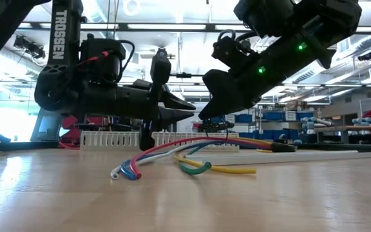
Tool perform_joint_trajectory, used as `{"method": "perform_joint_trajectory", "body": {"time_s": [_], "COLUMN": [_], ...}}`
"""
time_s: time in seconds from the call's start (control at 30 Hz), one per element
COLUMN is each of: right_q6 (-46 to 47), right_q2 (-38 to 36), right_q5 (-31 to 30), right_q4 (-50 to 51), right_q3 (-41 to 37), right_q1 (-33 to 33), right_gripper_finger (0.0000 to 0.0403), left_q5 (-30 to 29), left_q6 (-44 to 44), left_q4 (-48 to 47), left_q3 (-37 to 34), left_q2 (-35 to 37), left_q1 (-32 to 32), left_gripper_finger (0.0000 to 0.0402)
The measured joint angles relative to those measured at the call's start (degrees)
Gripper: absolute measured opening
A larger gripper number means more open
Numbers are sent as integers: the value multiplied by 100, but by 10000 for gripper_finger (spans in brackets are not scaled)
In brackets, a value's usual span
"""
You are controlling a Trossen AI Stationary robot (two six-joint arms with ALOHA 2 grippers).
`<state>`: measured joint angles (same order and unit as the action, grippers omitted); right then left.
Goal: Ziptie cables
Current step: Wrap the cables together using the black zip tie
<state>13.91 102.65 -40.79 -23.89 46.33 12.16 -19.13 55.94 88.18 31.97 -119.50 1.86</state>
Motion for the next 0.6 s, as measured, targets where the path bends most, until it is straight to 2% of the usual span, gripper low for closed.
{"method": "perform_joint_trajectory", "body": {"time_s": [0.2, 0.4, 0.6], "right_q6": [370, 389, 390], "right_q2": [7, 7, 7], "right_q5": [-204, -201, -53], "right_q4": [227, 227, 298], "right_q3": [0, 0, 0], "right_q1": [-24, -60, -85], "right_gripper_finger": [4, 3, 6], "left_q5": [39, 39, 219], "left_q6": [0, -2, -476], "left_q4": [15, 21, 63], "left_q3": [-2, -2, -4], "left_q2": [7, 9, 9], "left_q1": [1, 1, 7], "left_gripper_finger": [31, 19, 6]}}
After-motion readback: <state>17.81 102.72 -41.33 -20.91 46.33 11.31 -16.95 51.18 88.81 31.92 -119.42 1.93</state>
